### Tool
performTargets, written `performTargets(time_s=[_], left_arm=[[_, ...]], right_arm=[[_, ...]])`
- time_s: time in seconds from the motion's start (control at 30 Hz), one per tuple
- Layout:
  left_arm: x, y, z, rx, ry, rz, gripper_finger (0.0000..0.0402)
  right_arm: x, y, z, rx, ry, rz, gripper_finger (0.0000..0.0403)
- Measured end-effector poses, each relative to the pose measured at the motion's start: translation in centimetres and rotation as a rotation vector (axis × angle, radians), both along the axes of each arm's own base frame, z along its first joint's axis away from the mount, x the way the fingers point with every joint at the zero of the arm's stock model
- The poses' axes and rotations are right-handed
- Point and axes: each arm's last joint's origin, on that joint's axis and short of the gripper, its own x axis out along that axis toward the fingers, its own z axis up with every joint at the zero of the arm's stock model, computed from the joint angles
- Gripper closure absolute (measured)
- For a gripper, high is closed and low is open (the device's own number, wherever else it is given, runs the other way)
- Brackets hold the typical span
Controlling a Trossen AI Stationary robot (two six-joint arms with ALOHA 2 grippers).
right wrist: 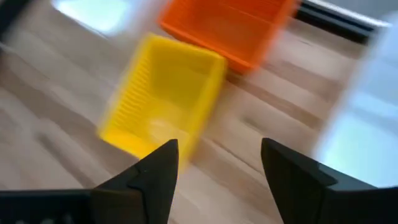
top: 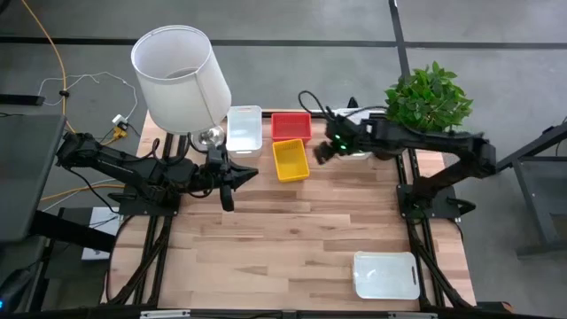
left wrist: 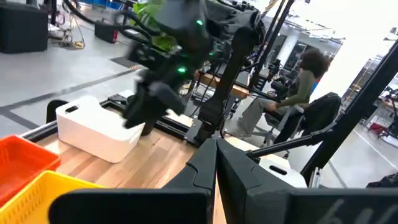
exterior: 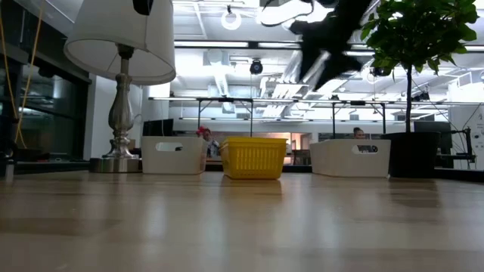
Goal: Stack baskets by color
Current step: Move the top left white bin to the center of the table
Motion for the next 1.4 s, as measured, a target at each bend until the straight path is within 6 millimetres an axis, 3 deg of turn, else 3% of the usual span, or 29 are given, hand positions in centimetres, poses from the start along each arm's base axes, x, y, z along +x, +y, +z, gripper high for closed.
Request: performTargets(time_s=[0.13, 0.27, 0.43, 0.63, 0.83, 0.97, 1.07, 1.23, 1.4], left_arm=[[0.0, 0.1, 0.1, 0.005, -0.005, 0.006, 0.0401], [0.0, 0.4, 0.1, 0.004, -0.009, 0.021, 0.0401], [0.1, 0.8, 0.1, -0.017, -0.017, 0.041, 0.0401], [0.3, 1.6, 0.3, -0.051, -0.004, 0.103, 0.0401], [2.2, 2.8, 0.6, -0.005, 0.331, 0.083, 0.0401], [2.5, 3.3, -0.5, 0.083, 0.68, 0.064, 0.0401], [2.2, 4.0, -1.7, 0.125, 0.849, 0.144, 0.0395], [2.5, 6.1, -3.1, 0.166, 1.006, 0.135, 0.0359], [3.4, 8.7, -4.9, 0.155, 1.114, 0.097, 0.0298]], right_arm=[[-3.5, 1.3, -0.5, -0.025, 0.105, -0.052, 0.0187], [-6.0, 1.9, -2.8, 0.027, 0.06, -0.167, 0.0187], [-6.4, 1.2, -5.3, 0.053, -0.042, -0.281, 0.0187], [-5.4, 0.4, -5.8, 0.039, -0.102, -0.298, 0.0187], [-5.3, 0.1, -5.6, 0.039, -0.125, -0.274, 0.0187], [-5.2, 0.2, -5.6, 0.044, -0.118, -0.242, 0.0187], [-5.2, 0.2, -5.6, 0.047, -0.116, -0.228, 0.0187], [-5.2, 0.2, -5.5, 0.049, -0.123, -0.228, 0.0187], [-5.0, 0.1, -5.4, 0.044, -0.147, -0.227, 0.0187]])
